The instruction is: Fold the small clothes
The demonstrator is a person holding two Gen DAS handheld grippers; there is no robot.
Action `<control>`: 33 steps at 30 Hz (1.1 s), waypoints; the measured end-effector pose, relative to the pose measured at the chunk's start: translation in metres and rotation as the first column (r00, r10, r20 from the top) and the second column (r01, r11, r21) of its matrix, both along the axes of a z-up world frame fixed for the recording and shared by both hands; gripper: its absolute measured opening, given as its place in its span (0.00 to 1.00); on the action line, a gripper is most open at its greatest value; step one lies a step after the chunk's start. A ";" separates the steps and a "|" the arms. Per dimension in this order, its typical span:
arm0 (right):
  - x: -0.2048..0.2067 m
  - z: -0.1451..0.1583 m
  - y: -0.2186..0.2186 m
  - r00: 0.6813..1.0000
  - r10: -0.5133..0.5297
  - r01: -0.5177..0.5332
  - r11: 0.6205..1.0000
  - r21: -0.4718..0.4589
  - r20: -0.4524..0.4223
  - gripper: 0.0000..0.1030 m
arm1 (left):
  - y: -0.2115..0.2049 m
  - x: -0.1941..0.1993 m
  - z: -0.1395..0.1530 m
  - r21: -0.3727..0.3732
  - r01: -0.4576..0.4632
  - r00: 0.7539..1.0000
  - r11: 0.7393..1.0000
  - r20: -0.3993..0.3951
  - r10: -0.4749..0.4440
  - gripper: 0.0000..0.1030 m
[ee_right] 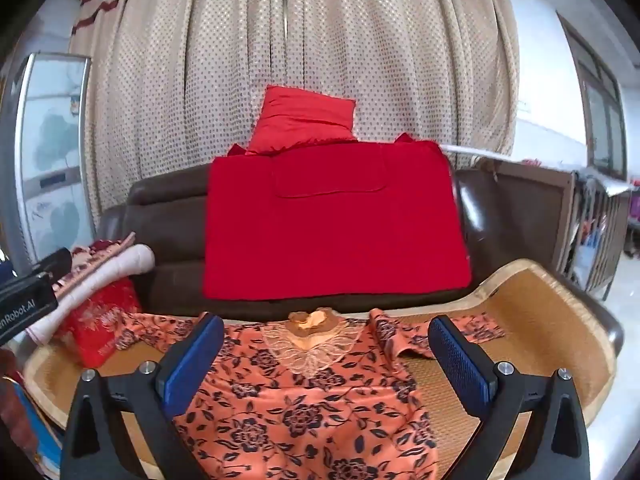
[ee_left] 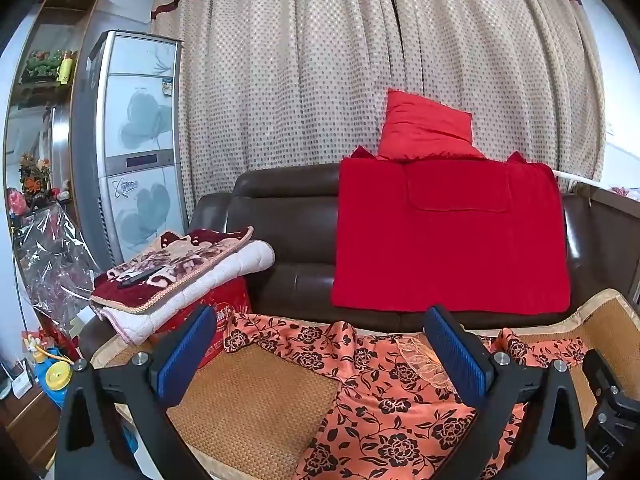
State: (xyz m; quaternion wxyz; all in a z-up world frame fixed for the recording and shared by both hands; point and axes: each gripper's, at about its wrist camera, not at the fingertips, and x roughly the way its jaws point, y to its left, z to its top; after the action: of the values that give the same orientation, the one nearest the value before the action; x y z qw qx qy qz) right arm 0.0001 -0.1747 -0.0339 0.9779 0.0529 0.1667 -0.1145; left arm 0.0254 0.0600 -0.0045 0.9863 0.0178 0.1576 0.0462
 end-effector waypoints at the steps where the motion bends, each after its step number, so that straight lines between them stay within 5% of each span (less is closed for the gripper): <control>1: -0.001 0.001 0.001 1.000 -0.004 0.004 1.000 -0.008 0.003 1.00 | 0.000 0.000 0.000 0.000 0.001 1.000 1.000 0.001 -0.001 1.00; 33: 0.009 -0.012 -0.006 0.999 0.004 -0.004 1.000 0.013 -0.035 1.00 | -0.010 0.003 -0.018 0.009 0.008 1.000 1.000 -0.022 -0.008 1.00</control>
State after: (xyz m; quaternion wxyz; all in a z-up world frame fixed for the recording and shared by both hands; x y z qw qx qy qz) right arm 0.0094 -0.1809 -0.0455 0.9747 0.0569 0.1848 -0.1125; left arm 0.0285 0.0502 -0.0223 0.9846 0.0234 0.1679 0.0426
